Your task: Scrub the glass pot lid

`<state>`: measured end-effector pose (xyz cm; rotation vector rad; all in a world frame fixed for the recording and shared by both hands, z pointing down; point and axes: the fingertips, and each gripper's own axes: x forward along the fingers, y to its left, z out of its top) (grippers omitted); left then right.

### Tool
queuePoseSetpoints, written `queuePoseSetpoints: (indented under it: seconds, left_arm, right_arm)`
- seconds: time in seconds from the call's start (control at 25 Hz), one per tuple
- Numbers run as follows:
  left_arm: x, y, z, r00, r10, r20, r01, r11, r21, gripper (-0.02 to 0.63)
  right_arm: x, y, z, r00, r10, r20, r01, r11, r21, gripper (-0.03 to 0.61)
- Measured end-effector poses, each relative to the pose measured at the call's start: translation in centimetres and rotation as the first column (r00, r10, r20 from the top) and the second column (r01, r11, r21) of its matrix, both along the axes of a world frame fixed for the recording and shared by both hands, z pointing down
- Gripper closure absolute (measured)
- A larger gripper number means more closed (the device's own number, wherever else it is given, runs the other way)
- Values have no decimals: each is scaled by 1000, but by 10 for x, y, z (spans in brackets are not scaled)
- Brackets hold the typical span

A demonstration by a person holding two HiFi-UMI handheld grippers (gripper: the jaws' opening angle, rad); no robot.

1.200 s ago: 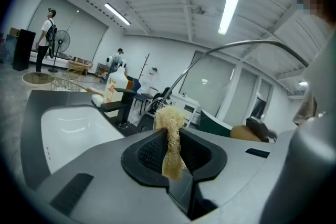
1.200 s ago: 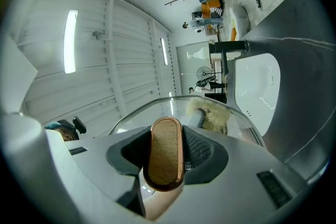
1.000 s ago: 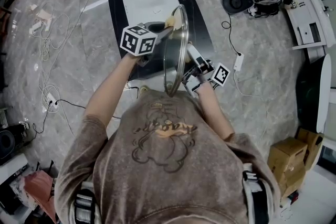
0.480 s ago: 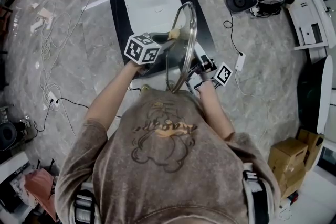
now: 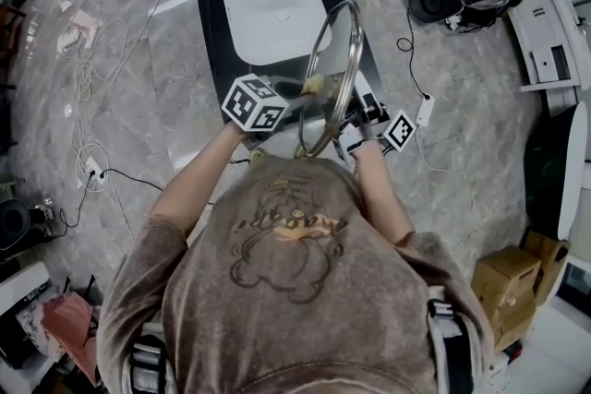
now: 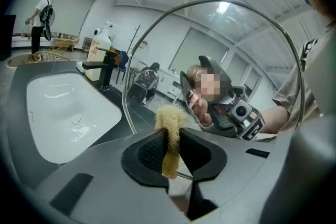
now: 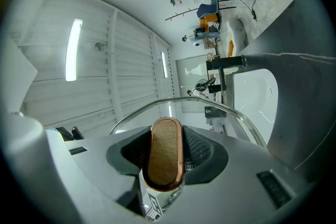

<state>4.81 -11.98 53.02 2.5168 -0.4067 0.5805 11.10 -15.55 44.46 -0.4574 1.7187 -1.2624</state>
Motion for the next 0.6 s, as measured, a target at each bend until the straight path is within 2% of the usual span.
queuePoseSetpoints:
  seconds: [0.28,0.4,0.6]
  left_arm:
    - [-6,10,-2,1000,-7,-3,7,999,-37,540]
    - [-6,15,-5,1000,6,1,-6,999,-42,540]
    - [-2,32,-12,999,35,-25,-37,995,-92,541]
  right_arm:
    - [-4,2,-1,1000,-27,9,27,1000,10,407]
    - [-9,2,-2,999,-39,-10,40,999,14,407]
    - [-9,1,0,998,-36,-47,36,999,16,407]
